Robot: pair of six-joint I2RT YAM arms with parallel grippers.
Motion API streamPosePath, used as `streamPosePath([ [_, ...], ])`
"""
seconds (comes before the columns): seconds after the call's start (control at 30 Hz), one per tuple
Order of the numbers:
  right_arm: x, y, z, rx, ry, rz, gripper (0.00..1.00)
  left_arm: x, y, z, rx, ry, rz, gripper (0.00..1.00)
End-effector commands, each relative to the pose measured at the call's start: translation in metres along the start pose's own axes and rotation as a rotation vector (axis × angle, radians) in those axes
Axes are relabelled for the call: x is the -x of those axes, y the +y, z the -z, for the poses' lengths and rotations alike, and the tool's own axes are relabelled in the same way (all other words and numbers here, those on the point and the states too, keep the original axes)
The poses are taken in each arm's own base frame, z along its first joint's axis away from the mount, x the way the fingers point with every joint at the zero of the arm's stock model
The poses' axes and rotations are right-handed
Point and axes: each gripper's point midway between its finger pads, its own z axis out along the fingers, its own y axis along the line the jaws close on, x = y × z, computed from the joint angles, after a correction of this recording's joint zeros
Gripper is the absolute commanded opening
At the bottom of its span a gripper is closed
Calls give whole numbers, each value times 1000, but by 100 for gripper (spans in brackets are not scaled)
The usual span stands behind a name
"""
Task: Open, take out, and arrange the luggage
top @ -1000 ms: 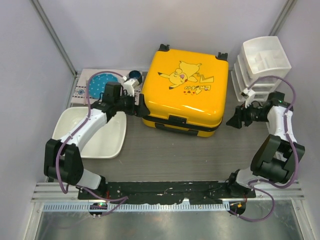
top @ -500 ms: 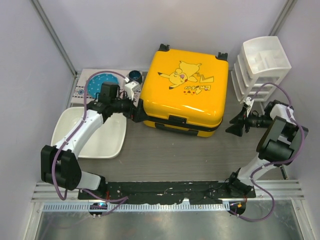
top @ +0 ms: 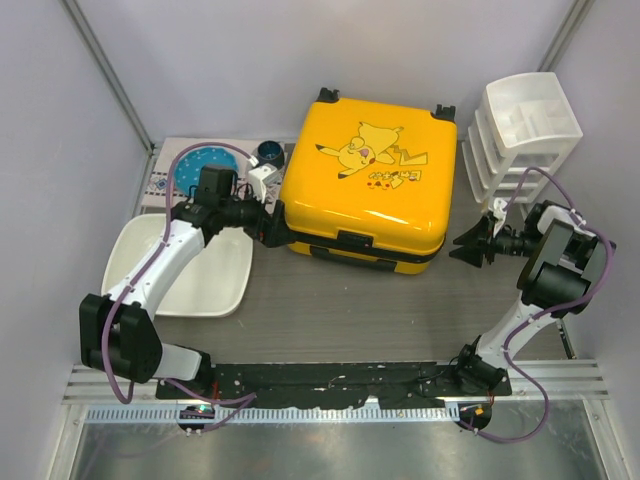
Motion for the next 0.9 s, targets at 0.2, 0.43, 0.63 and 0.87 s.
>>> streamPosePath([
  [0.2,27,29,-16,70,-93,21,42,19,-10,11,-21,-45,-52,90],
  [0.43,28,26,-20,80,-102,21,43,18,-10,12,-18,-47,-47,90],
  [0.63,34,27,-26,94,-111,34,41,17,-10,12,-14,-45,-50,90],
  [0.87,35,27,-28,100,-112,33,34,14,-8,11,-7,-37,-47,90],
])
